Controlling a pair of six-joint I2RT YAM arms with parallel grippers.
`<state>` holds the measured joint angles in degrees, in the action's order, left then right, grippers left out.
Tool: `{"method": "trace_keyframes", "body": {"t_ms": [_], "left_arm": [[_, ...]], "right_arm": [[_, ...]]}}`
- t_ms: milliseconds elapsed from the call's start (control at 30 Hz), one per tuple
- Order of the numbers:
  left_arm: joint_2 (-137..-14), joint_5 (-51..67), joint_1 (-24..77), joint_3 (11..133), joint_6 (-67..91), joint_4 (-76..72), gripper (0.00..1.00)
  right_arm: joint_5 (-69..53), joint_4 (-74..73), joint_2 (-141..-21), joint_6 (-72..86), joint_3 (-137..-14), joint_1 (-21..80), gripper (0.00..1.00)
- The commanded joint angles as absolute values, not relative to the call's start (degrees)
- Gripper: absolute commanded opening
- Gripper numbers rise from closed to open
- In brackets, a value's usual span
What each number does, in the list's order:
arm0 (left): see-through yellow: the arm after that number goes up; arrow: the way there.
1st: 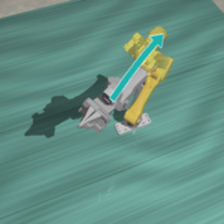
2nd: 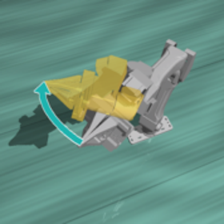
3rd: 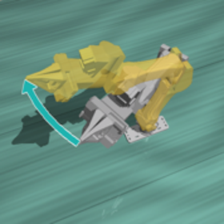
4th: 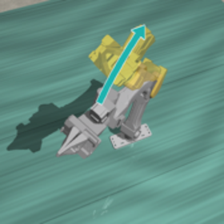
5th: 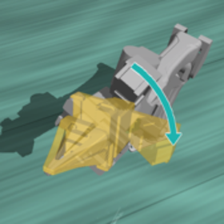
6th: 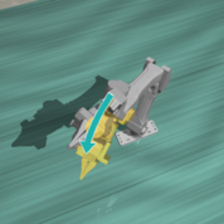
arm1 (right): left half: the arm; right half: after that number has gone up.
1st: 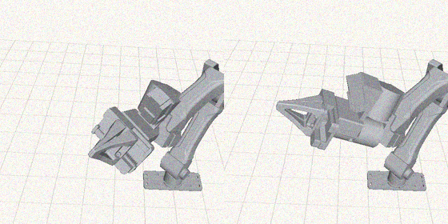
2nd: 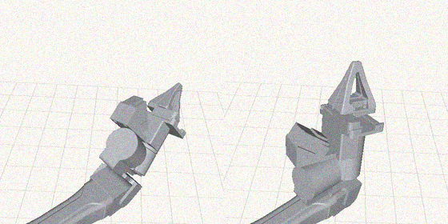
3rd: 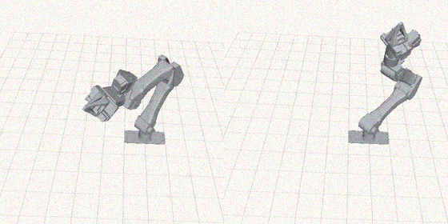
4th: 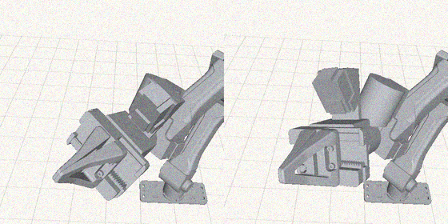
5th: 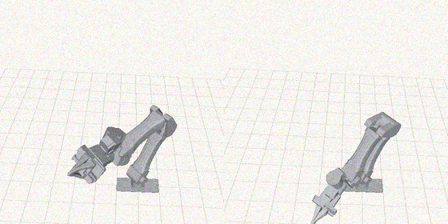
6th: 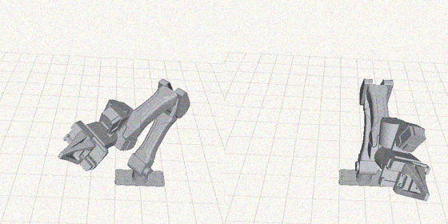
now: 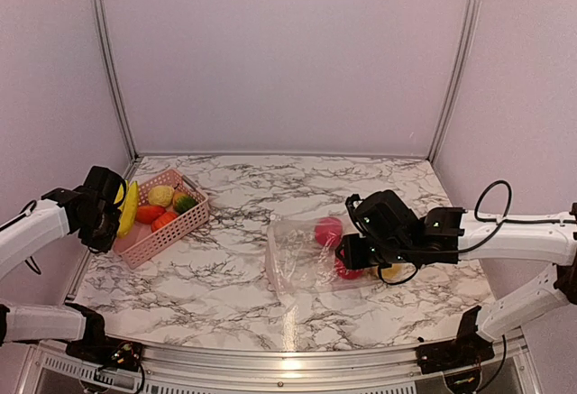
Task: Open the zip-top bag and remove the fake food
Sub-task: Place the fake fruit in the bin.
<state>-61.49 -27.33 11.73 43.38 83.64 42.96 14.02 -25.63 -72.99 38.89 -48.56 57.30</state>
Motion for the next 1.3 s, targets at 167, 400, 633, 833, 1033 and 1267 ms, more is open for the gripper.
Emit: {"method": "trace_keyframes", "body": {"t_ms": [167, 400, 633, 833, 1033, 1267], "left_arm": [[-60.2, -25.3, 11.5, 40.8, 95.3, 45.3, 0.07], [-59.9, -24.7, 11.5, 41.7, 93.7, 44.5, 0.37], [-59.8, -24.4, 11.5, 44.3, 88.0, 44.0, 0.62], [-60.2, -21.7, 12.2, 47.2, 73.3, 38.7, 0.86], [-58.8, -15.6, 15.8, 44.4, 62.3, 26.7, 0.94], [-65.6, -13.0, 27.0, 46.4, 57.0, 21.8, 0.97]], "right_arm": [[14.3, -25.3, -70.8, 38.7, -47.9, 57.0, 0.34], [14.4, -25.4, -70.8, 38.8, -47.7, 57.0, 0.35], [14.7, -25.8, -70.8, 39.0, -47.9, 57.1, 0.34], [15.3, -26.2, -70.5, 39.0, -48.2, 57.0, 0.35], [16.0, -27.1, -70.6, 38.8, -48.9, 56.3, 0.35], [16.3, -28.6, -69.3, 38.5, -49.1, 54.3, 0.43]]}}
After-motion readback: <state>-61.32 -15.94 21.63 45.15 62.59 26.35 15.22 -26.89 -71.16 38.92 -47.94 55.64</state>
